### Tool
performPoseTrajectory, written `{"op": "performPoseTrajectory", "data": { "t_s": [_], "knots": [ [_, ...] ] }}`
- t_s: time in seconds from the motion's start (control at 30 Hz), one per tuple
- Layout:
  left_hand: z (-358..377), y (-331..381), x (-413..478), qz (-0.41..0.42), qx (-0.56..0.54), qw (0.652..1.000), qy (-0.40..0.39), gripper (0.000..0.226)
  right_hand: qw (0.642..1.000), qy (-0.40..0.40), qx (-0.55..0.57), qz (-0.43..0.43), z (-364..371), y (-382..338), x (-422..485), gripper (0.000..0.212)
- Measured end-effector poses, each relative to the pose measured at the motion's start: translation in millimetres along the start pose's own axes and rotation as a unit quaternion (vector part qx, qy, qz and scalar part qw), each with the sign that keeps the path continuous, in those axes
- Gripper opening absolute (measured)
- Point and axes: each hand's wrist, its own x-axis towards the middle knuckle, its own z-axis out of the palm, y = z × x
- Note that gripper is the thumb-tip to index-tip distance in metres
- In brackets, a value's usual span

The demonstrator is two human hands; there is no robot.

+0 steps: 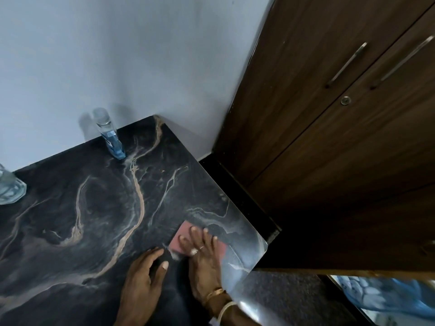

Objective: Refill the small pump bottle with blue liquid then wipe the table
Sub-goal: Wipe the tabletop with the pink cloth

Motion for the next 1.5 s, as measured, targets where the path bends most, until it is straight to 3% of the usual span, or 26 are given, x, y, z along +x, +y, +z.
{"op": "performPoseTrajectory", "data": {
  "t_s": [0.1,0.2,0.27,0.33,0.4,0.47,0.53,0.63,0.7,0.77,0.9,0.97,1.03,1.17,1.2,1.23,1.3,1.33,1.4,1.43,1.5],
  "knots": [
    [-6,-2,2,-0.043,-0.041,0.998,0.031,0.029,0.959,-0.1,-0.15,-0.219,34,-13,-43,0.041],
    [-15,-6,4,-0.059,-0.055,0.996,0.027,0.028,0.923,-0.143,-0.205,-0.291,24,15,-29,0.04],
    [-18,-12,6,-0.06,-0.064,0.996,0.022,0.026,0.957,-0.095,-0.114,-0.248,12,19,5,0.047],
    [-22,-15,7,-0.079,-0.105,0.99,0.044,0.025,0.991,-0.049,-0.052,-0.11,0,1,50,0.054],
    [-27,-19,9,-0.103,-0.133,0.982,0.083,0.022,0.999,-0.045,-0.027,-0.002,4,-28,76,0.061],
    [-34,-27,11,-0.126,-0.151,0.972,0.131,0.02,0.996,-0.075,-0.01,-0.047,22,-60,63,0.059],
    [-45,-36,11,-0.151,-0.185,0.958,0.157,0.016,0.975,-0.117,-0.063,-0.18,45,-80,18,0.057],
    [-61,-51,4,-0.167,-0.153,0.958,0.176,0.02,0.963,-0.12,-0.098,-0.219,37,-76,0,0.073],
    [-75,-59,-4,-0.181,-0.15,0.953,0.192,0.024,0.949,-0.13,-0.06,-0.281,30,-63,19,0.055],
    [-86,-66,-11,-0.193,-0.161,0.947,0.199,0.028,0.953,-0.13,-0.046,-0.271,26,-62,49,0.049],
    [-107,-81,-23,-0.216,-0.16,0.929,0.256,0.019,0.994,-0.078,-0.031,-0.077,51,-128,122,0.06],
    [-115,-86,-28,-0.218,-0.157,0.914,0.305,0.018,0.978,-0.12,-0.03,-0.165,75,-173,117,0.055],
    [-127,-93,-37,-0.221,-0.162,0.897,0.347,0.018,0.925,-0.186,-0.028,-0.331,96,-199,72,0.048],
    [-140,-114,-69,-0.232,-0.152,0.896,0.347,0.019,0.802,-0.17,-0.118,-0.56,97,-145,-30,0.042],
    [-138,-114,-77,-0.227,-0.144,0.904,0.333,0.02,0.794,-0.149,-0.137,-0.574,88,-118,-39,0.043],
    [-140,-123,-96,-0.228,-0.136,0.906,0.33,0.02,0.801,-0.125,-0.136,-0.569,86,-102,-47,0.045],
    [-133,-125,-116,-0.212,-0.105,0.919,0.316,0.02,0.857,-0.052,-0.16,-0.487,72,-69,-44,0.049],
    [-128,-124,-123,-0.204,-0.093,0.924,0.309,0.021,0.885,-0.065,-0.171,-0.428,66,-65,-43,0.05],
    [-128,-134,-144,-0.214,-0.086,0.916,0.328,0.024,0.908,-0.078,-0.153,-0.383,85,-85,-44,0.051],
    [-128,-136,-148,-0.215,-0.091,0.913,0.334,0.024,0.904,-0.085,-0.13,-0.398,94,-104,-47,0.05],
    [-136,-142,-154,-0.225,-0.106,0.899,0.36,0.024,0.84,-0.178,-0.09,-0.504,118,-151,-47,0.045]
  ]
}}
